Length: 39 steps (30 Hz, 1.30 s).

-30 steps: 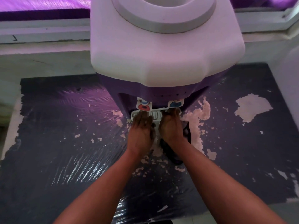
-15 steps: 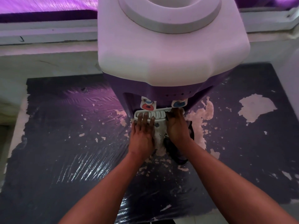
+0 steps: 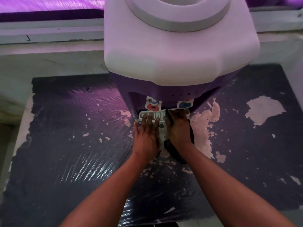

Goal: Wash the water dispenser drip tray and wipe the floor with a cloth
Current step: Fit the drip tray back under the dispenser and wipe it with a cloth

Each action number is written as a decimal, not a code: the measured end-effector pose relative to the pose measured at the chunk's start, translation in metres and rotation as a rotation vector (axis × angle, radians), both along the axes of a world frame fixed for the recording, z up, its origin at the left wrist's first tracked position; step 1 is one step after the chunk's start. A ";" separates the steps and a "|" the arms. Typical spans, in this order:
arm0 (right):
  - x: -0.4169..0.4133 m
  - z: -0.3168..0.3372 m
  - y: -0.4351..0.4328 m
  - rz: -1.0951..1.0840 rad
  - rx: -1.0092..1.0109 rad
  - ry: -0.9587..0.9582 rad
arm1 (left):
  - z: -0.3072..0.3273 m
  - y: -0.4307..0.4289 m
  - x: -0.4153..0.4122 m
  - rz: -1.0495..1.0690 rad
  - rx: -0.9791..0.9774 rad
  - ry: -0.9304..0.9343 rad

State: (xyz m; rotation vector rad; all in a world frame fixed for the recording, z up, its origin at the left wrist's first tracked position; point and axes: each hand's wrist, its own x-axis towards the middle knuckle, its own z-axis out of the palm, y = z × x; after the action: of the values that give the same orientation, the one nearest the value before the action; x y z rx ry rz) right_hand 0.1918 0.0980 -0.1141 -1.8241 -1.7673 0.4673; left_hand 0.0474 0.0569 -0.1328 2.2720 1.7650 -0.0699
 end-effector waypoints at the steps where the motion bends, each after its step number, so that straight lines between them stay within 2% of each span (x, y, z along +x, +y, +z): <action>1: -0.004 -0.003 0.002 0.035 -0.012 -0.065 | 0.000 0.000 0.000 0.002 -0.007 0.000; 4: -0.009 -0.005 0.002 0.081 -0.069 -0.273 | 0.000 0.001 0.002 0.011 -0.008 0.017; 13: -0.004 0.000 0.003 0.115 -0.090 -0.406 | 0.004 0.000 0.004 0.028 -0.002 0.011; 19: 0.002 -0.011 -0.004 0.102 -0.043 -0.276 | 0.006 0.000 0.005 0.031 -0.034 0.026; 24: 0.009 -0.004 -0.016 -0.056 0.031 0.070 | 0.004 -0.001 0.004 0.029 -0.003 0.004; 26: 0.004 -0.002 -0.019 -0.099 0.040 0.141 | 0.003 -0.002 0.004 0.029 0.012 -0.009; 31: -0.013 -0.006 -0.007 -0.081 -0.021 0.080 | 0.002 -0.001 0.003 0.008 -0.039 -0.014; 36: -0.024 0.000 -0.007 -0.007 -0.089 -0.182 | -0.005 -0.001 0.003 0.009 -0.023 -0.027; 39: -0.026 0.004 -0.006 0.024 -0.102 -0.173 | -0.004 -0.001 0.003 0.014 0.006 -0.042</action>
State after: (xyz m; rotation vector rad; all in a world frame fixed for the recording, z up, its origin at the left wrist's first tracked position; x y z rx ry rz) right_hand 0.1655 0.0921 -0.1100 -1.9682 -1.9134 0.4270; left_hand 0.0504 0.0562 -0.1368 2.2482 1.7618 -0.0148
